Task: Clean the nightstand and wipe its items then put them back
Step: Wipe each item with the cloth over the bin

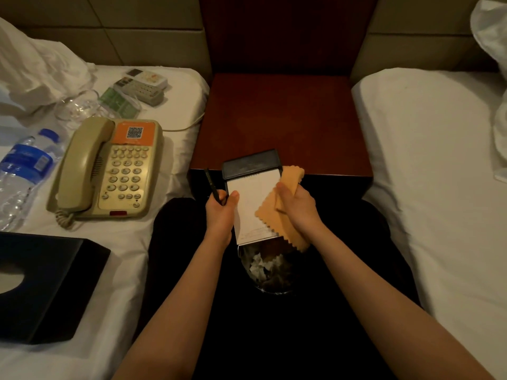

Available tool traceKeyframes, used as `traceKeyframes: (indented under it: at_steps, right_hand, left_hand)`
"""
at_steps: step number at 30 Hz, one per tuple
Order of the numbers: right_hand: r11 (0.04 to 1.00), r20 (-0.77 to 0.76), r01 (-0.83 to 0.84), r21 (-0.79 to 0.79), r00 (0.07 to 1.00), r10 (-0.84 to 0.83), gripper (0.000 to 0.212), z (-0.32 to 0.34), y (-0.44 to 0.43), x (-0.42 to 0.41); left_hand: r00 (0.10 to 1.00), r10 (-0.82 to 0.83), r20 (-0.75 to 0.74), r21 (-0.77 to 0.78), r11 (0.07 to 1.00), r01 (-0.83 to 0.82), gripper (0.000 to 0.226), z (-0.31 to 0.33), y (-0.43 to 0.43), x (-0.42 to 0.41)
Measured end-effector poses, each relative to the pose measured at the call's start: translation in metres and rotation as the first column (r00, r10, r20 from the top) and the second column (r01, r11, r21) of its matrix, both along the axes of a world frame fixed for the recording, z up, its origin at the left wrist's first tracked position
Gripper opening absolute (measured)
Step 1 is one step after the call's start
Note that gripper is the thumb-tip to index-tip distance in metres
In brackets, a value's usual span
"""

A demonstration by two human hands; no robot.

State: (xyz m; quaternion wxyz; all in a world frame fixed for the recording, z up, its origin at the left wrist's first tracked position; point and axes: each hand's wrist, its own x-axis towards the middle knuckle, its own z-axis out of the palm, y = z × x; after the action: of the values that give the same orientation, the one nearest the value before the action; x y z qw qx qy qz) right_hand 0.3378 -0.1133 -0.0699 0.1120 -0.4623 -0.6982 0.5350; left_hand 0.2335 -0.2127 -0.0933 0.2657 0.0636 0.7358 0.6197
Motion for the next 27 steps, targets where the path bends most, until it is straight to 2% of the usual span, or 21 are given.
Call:
traceKeyframes:
  at_steps: [3,6,8,11,12,14,17,20,22,24,26,27]
  right_hand:
    - [0.979,0.084,0.054,0.198,0.994,-0.072,0.046,0.001,0.002,0.000]
    - [0.906,0.062,0.086,0.415,0.991,-0.122,0.046,-0.001,0.001,-0.006]
    - [0.841,0.066,-0.034,0.539,0.998,-0.002,0.044,-0.003,-0.007,-0.013]
    - [0.675,0.306,-0.377,0.634,0.924,0.229,0.042,-0.014,-0.025,-0.017]
    - [0.650,0.330,-0.421,0.632,0.906,0.266,0.041,-0.017,-0.030,-0.016]
    - [0.698,0.258,-0.398,0.595,0.917,0.303,0.036,-0.021,-0.037,-0.010]
    - [0.826,0.038,-0.255,0.503,0.961,0.273,0.032,-0.013,-0.043,-0.003]
    - [0.937,-0.228,0.057,0.345,0.973,0.025,0.030,0.012,-0.043,-0.007]
    - [0.950,-0.341,0.220,0.223,0.930,-0.136,0.029,0.022,-0.038,-0.018]
    - [0.952,-0.345,0.165,0.259,0.936,-0.068,0.030,0.025,-0.035,-0.026]
    - [0.921,-0.251,-0.033,0.389,0.958,0.141,0.028,0.020,-0.041,-0.025]
    - [0.880,-0.197,-0.102,0.465,0.957,0.215,0.023,0.017,-0.045,-0.021]
  left_hand:
    - [0.999,-0.026,-0.044,-0.020,0.999,0.025,0.043,0.003,0.000,0.002]
    - [0.994,-0.066,-0.084,-0.055,0.997,0.062,0.042,0.002,-0.001,0.004]
    - [0.987,-0.121,-0.107,-0.095,0.989,0.111,0.042,0.003,0.001,0.005]
    - [0.982,-0.155,-0.105,-0.105,0.984,0.144,0.028,0.008,0.006,0.009]
    - [0.985,-0.147,-0.090,-0.097,0.986,0.139,0.018,0.008,0.007,0.009]
    - [0.991,-0.111,-0.068,-0.098,0.990,0.104,0.012,0.005,0.007,0.006]
    - [0.998,-0.012,-0.061,-0.085,0.996,0.007,0.030,0.002,0.006,-0.002]
    - [0.995,0.006,-0.100,-0.058,0.998,-0.012,0.039,0.012,0.007,-0.003]
    - [0.991,-0.024,-0.133,-0.060,0.998,0.016,0.040,0.019,0.012,-0.002]
    - [0.987,-0.037,-0.155,-0.052,0.998,0.029,0.030,0.026,0.018,0.001]
    - [0.991,-0.006,-0.135,0.018,1.000,0.009,0.011,0.032,0.023,0.004]
    - [0.993,0.037,-0.109,0.051,0.998,-0.031,0.010,0.033,0.025,0.004]
